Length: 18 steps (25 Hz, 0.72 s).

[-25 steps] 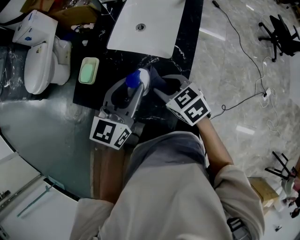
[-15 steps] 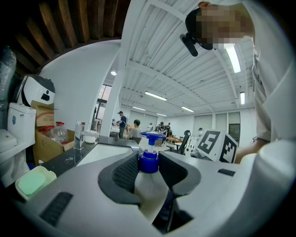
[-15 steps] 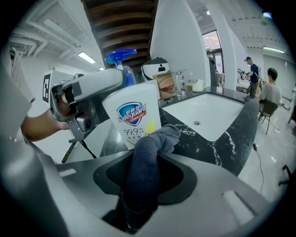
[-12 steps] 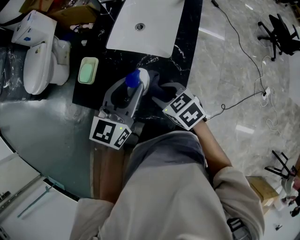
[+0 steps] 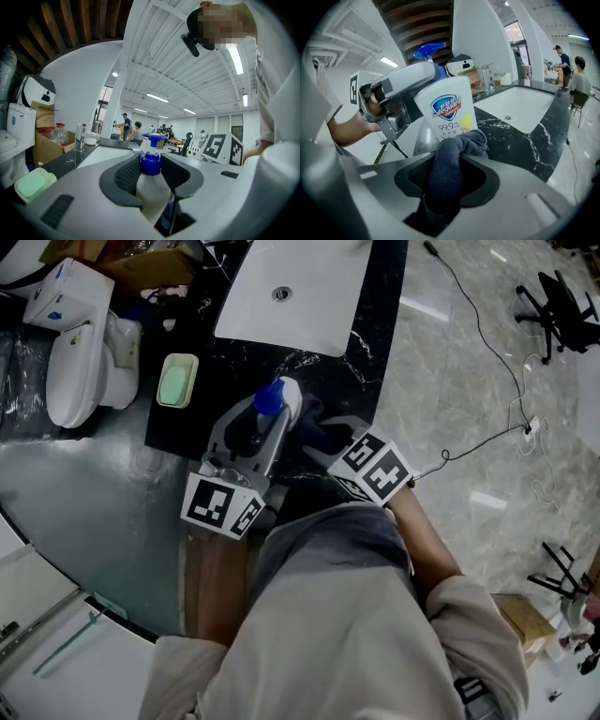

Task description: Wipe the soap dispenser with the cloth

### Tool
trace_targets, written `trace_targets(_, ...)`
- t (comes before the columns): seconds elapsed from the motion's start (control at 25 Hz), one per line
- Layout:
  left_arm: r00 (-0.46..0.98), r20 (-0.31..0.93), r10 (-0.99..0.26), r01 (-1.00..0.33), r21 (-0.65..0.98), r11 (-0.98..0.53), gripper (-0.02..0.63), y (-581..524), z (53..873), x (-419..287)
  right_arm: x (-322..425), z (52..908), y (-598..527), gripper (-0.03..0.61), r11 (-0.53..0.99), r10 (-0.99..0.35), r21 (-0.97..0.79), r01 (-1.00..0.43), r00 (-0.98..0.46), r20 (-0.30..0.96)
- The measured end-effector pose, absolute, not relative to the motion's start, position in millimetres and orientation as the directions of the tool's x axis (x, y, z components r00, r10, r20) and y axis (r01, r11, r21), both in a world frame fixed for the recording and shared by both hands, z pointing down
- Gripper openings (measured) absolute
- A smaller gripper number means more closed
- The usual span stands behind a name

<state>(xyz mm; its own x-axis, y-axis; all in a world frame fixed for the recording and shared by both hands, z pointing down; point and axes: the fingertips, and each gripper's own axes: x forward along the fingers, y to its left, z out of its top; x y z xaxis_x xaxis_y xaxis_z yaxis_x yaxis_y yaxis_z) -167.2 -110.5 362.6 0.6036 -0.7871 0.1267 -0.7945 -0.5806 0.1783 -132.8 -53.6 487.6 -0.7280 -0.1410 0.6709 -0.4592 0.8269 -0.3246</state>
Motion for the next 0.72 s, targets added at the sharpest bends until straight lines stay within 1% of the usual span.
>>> trace_targets(0.56,0.603,0.127,-0.787,-0.795,0.177,-0.580,0.137,-110.2,363.5,-167.8,-150.3,483.1,-24.4,0.140,0.867,-0.009,-0.378,-0.325,-0.768,0.640)
trace_targets(0.72,0.602,0.126,-0.788,-0.796,0.178,-0.579,0.137,-110.5,363.7,-167.9,-156.3,475.5,-17.5,0.140,0.874,0.023,-0.399,-0.279,-0.795,0.606)
